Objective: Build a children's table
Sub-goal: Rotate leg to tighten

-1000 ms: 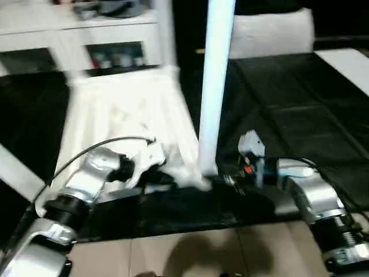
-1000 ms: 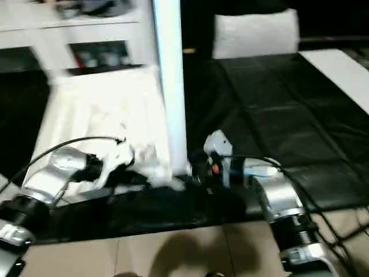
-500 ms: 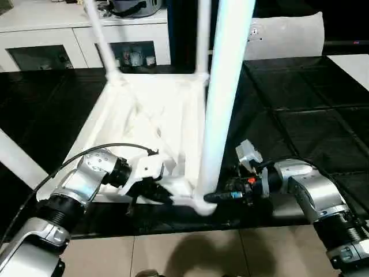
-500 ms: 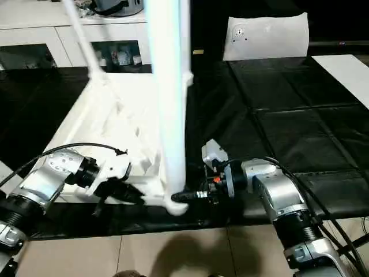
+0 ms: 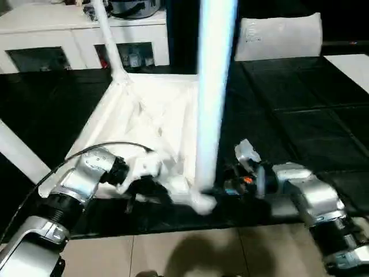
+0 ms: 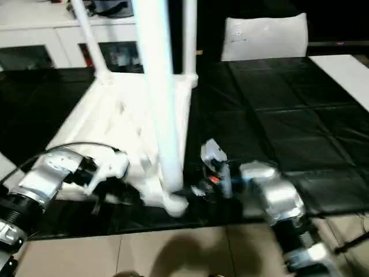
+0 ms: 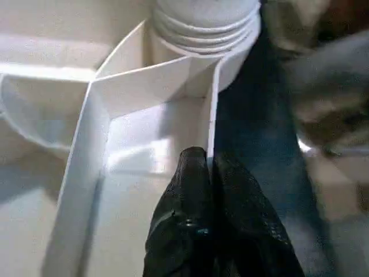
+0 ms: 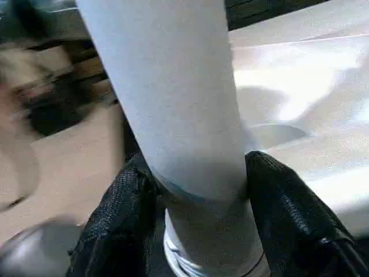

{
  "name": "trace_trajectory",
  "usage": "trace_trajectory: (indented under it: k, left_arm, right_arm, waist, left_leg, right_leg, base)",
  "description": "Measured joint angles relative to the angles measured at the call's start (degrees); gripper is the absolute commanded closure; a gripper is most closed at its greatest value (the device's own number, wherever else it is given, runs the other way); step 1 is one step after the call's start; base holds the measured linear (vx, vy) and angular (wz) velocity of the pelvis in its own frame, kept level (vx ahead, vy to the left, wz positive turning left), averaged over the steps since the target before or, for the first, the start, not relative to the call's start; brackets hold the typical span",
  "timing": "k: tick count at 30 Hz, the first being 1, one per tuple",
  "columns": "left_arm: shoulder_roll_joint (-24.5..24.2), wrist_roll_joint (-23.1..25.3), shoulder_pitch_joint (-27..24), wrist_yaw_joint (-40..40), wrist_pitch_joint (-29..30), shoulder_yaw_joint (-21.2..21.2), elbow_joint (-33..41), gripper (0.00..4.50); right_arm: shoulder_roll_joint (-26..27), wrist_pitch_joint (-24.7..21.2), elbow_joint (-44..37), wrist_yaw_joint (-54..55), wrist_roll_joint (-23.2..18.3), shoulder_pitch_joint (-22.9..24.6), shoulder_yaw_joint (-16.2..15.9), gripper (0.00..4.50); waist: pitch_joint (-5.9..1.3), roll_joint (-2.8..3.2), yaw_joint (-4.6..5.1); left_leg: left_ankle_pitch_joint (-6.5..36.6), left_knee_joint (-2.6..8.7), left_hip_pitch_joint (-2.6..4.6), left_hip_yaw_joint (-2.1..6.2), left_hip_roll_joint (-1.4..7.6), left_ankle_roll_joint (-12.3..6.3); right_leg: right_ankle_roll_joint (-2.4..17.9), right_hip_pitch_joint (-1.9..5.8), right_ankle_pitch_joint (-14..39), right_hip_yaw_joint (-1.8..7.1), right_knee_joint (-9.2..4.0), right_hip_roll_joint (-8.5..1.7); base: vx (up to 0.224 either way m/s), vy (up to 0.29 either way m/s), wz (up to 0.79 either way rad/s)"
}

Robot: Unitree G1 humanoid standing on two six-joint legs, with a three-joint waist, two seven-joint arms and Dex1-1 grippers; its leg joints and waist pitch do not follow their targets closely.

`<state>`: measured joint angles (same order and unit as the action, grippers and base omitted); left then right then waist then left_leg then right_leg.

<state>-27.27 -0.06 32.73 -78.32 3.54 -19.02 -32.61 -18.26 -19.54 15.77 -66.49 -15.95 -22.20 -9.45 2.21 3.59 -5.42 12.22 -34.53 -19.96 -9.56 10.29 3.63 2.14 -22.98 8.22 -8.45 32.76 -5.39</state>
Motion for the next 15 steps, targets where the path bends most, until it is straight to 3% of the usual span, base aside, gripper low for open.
trace_trajectory:
  k: [2, 6, 9, 14, 15]
  left_arm:
    - [2.16, 0.80, 1.24, 4.58, 2.55, 0.92, -1.24, 4.50]
    - [7.84, 1.14, 2.59, 14.95, 8.42, 3.42, -2.56, 4.50]
    - [11.03, 1.15, 3.36, 21.11, 11.80, 4.33, -2.59, 4.50]
    - [17.20, 2.59, 4.57, 33.35, 14.90, 6.77, -3.60, 4.50]
    - [17.71, 2.73, 4.64, 34.34, 15.08, 6.80, -3.59, 4.50]
  right_arm:
    - [2.32, -0.09, 0.91, 6.55, 1.01, -0.15, 2.07, 2.51]
    - [6.92, -0.83, 3.39, 21.09, 3.83, -2.49, 5.55, 2.52]
    - [9.60, -1.41, 5.07, 29.33, 5.50, -4.58, 6.99, 2.52]
    - [14.43, -0.66, 10.15, 42.68, 9.44, -9.47, 8.95, 2.52]
    - [14.78, -0.24, 10.38, 43.85, 9.74, -9.57, 9.05, 2.17]
  waist:
    - [0.03, 0.00, 0.78]
    - [0.05, 0.04, 4.01]
    - [0.05, 0.04, 5.47]
    - [0.00, 0.16, 5.65]
    - [0.00, 0.17, 5.56]
  left_leg:
    - [-0.08, -0.03, 0.01, 0.01, 0.03, 0.06]
    - [-0.08, -0.01, -0.14, 0.00, 0.15, 0.07]
    - [0.02, 0.05, -0.19, 0.00, 0.13, -0.04]
    - [0.05, 0.30, -0.30, 0.03, 0.15, -0.09]
    - [-0.04, 0.33, -0.31, 0.03, 0.16, -0.26]
  right_leg:
    - [0.00, 0.00, 0.00, -0.08, -0.06, 0.00]
    - [-0.04, 0.07, -0.02, -0.34, -0.65, 0.06]
    - [0.00, 0.06, -0.09, -0.33, -0.72, 0.06]
    - [0.00, -0.10, -0.24, -0.37, -0.68, 0.11]
    - [0.00, -0.10, -0.19, -0.38, -0.68, 0.11]
  base:
    - [0.000, 0.000, 0.00]
    - [0.000, 0.000, 0.00]
    - [0.000, 0.000, 0.00]
    - [0.000, 0.000, 0.00]
    - [0.000, 0.000, 0.00]
